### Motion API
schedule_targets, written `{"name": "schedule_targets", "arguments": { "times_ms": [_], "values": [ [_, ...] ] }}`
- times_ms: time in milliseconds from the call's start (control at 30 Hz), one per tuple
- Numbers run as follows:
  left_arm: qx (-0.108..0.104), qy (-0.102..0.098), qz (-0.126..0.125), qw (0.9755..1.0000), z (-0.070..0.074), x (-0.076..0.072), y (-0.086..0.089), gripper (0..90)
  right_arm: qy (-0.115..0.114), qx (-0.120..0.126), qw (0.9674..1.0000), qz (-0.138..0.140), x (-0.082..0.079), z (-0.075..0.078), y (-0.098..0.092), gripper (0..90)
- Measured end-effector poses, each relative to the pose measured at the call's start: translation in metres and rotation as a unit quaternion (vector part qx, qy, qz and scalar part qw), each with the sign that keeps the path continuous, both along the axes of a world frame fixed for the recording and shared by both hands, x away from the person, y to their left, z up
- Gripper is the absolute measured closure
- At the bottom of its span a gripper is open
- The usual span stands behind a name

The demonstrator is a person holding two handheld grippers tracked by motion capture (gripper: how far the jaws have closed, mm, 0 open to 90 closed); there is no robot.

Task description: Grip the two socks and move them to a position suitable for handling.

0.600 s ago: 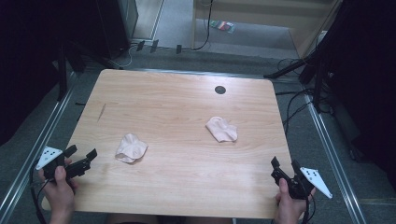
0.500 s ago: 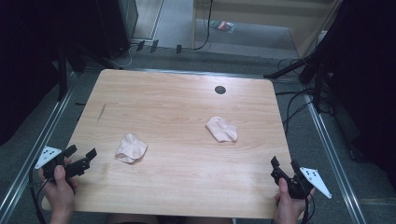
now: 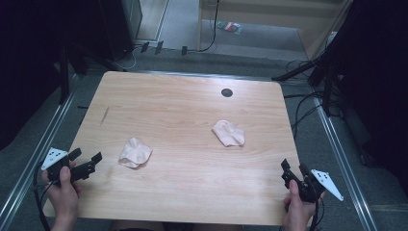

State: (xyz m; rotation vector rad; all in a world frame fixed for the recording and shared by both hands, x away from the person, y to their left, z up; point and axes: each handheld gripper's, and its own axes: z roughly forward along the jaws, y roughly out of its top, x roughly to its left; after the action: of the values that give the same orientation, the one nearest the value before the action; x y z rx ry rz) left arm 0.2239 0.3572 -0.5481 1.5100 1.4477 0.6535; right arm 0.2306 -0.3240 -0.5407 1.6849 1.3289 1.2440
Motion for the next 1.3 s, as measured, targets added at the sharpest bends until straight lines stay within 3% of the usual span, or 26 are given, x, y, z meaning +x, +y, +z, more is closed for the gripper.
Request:
{"name": "schedule_targets", "arguments": {
  "times_ms": [67, 167, 200, 233, 467, 567, 733, 800, 900, 1000, 1033, 1067, 1167, 1233, 1300],
  "values": [
    [-0.01, -0.002, -0.017, 0.9998, 0.002, 0.002, -0.004, 14.0, 0.005, -0.002, 1.0, -0.005, 0.0, 0.001, 0.002, 28.0],
    [-0.007, 0.0, -0.037, 0.9993, 0.004, 0.005, -0.014, 14.0, 0.019, 0.006, 0.9997, -0.012, 0.003, 0.001, 0.001, 28.5],
    [-0.021, -0.001, -0.055, 0.9983, 0.007, 0.006, -0.021, 14.0, 0.027, 0.024, 0.9992, -0.014, 0.004, 0.001, -0.001, 28.9],
    [-0.026, 0.0, -0.063, 0.9977, 0.008, 0.006, -0.025, 14.0, 0.029, 0.024, 0.9991, -0.016, 0.005, 0.001, -0.001, 29.3],
    [-0.016, 0.003, -0.104, 0.9945, 0.012, 0.008, -0.051, 13.6, 0.039, 0.006, 0.9988, -0.03, 0.006, 0.004, 0.005, 30.3],
    [-0.009, 0.015, -0.114, 0.9934, 0.01, 0.011, -0.062, 13.7, 0.036, -0.018, 0.9989, -0.023, 0.007, 0.007, 0.012, 30.4],
    [0.004, 0.035, -0.127, 0.9913, 0.007, 0.017, -0.076, 14.8, 0.032, -0.025, 0.9991, -0.014, 0.007, 0.011, 0.02, 30.5],
    [0.017, 0.056, -0.131, 0.9897, 0.002, 0.021, -0.084, 20.6, 0.03, -0.038, 0.9988, -0.008, 0.006, 0.013, 0.027, 30.6],
    [0.027, 0.062, -0.128, 0.9895, -0.001, 0.023, -0.089, 28.6, 0.028, -0.042, 0.9987, -0.005, 0.006, 0.014, 0.03, 30.6],
    [0.063, 0.076, -0.108, 0.9893, -0.003, 0.025, -0.095, 44.0, 0.026, -0.045, 0.9987, 0.002, 0.006, 0.016, 0.035, 30.7],
    [0.063, 0.076, -0.108, 0.9893, -0.003, 0.025, -0.095, 46.7, 0.026, -0.045, 0.9986, 0.004, 0.006, 0.016, 0.036, 30.7],
    [0.072, 0.086, -0.105, 0.9881, -0.004, 0.027, -0.096, 46.7, 0.026, -0.045, 0.9986, 0.004, 0.006, 0.016, 0.036, 30.7],
    [0.111, 0.091, -0.088, 0.9857, -0.004, 0.027, -0.101, 61.2, 0.026, -0.049, 0.9984, 0.01, 0.006, 0.017, 0.042, 30.7],
    [0.102, 0.09, -0.086, 0.9869, -0.004, 0.026, -0.099, 78.1, 0.026, -0.054, 0.9981, 0.013, 0.006, 0.018, 0.046, 30.7],
    [0.097, 0.09, -0.086, 0.9874, -0.004, 0.026, -0.098, 84.3, 0.026, -0.056, 0.998, 0.017, 0.006, 0.019, 0.048, 30.7]
  ]
}}
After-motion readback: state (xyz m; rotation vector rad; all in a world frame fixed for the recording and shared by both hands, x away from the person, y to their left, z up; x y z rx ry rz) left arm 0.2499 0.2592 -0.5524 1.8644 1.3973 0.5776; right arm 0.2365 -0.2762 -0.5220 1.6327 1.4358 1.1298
